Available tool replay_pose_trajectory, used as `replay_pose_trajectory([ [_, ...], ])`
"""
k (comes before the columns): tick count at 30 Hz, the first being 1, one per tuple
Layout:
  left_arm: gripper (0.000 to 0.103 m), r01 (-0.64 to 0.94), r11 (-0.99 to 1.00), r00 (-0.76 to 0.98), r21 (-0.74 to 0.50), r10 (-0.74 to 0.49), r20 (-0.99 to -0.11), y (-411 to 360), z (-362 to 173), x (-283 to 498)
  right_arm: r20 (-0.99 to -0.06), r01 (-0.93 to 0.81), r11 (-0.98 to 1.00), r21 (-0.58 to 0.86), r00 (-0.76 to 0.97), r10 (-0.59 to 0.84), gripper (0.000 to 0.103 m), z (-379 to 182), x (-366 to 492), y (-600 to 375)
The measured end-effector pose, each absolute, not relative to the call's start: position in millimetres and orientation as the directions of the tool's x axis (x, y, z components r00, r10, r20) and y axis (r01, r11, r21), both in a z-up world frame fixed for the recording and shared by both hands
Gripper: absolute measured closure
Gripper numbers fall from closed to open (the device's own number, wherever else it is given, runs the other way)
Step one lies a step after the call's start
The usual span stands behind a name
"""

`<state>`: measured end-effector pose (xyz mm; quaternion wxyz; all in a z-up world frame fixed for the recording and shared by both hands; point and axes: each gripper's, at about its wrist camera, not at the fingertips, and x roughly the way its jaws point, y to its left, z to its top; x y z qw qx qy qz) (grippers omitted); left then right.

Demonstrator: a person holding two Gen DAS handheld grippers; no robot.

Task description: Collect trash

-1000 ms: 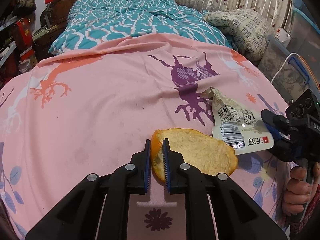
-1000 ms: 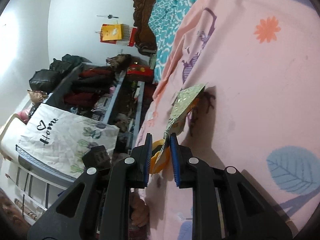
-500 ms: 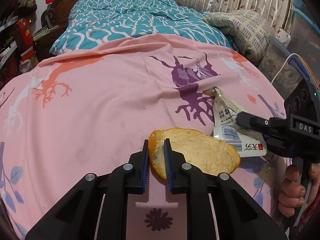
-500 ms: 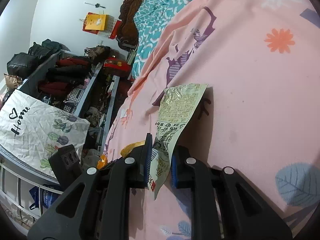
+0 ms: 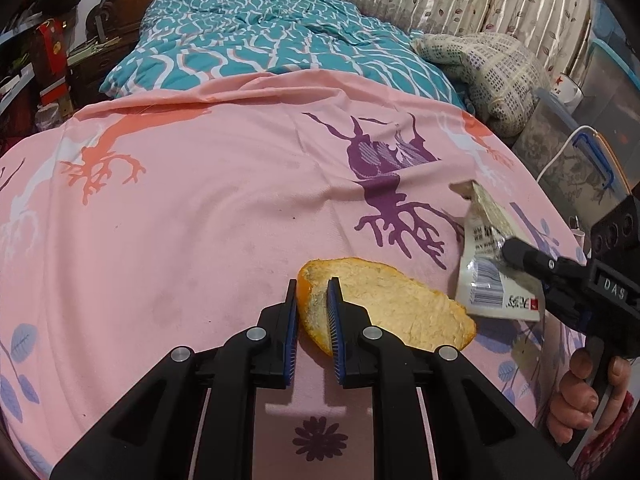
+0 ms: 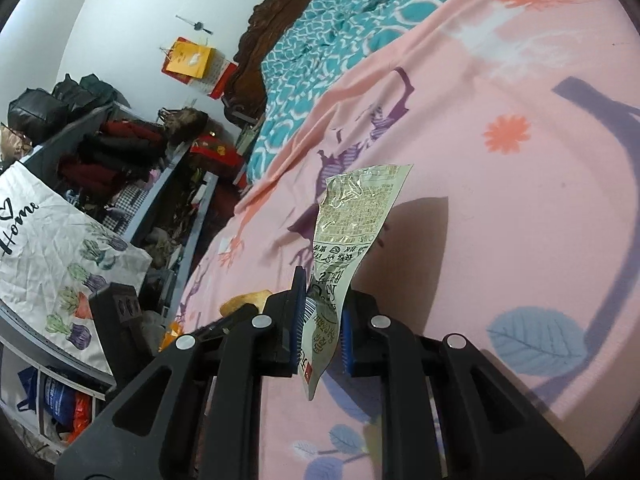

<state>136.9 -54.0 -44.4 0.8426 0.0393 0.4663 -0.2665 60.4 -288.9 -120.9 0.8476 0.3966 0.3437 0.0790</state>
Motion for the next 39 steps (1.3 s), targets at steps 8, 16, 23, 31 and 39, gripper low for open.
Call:
replay_pose_trajectory([
  [8,0.091,0.471,0.859,0.426,-0.202,-0.422,-0.800,-49.2,-42.9,139.5,-0.566,0.098,0.717,0.690,0.690,0.450,0.085,-122.5,71.1,-259.6],
  [16,0.090,0.457,0.862,0.424,-0.220,-0.428,-0.798,-44.3,-42.7,142.3,-0.579,0.072,0.730,0.679,0.665,0.473,0.085,-123.6,81.4,-239.6],
  [23,0.054,0.461,0.833,0.396,-0.305,-0.501,-0.769,-35.2,-39.0,145.3,-0.578,0.077,0.728,0.681,0.667,0.470,0.085,-122.4,82.3,-240.7],
  [31,0.053,0.441,0.805,0.348,-0.397,-0.561,-0.751,-29.0,-40.8,151.1,-0.556,0.126,0.737,0.664,0.742,0.375,0.085,-106.8,59.2,-267.9],
  [39,0.049,0.468,0.786,0.322,-0.404,-0.577,-0.751,-34.3,-42.5,148.4,-0.498,0.049,0.716,0.696,0.751,0.433,0.085,-90.5,59.4,-259.6],
])
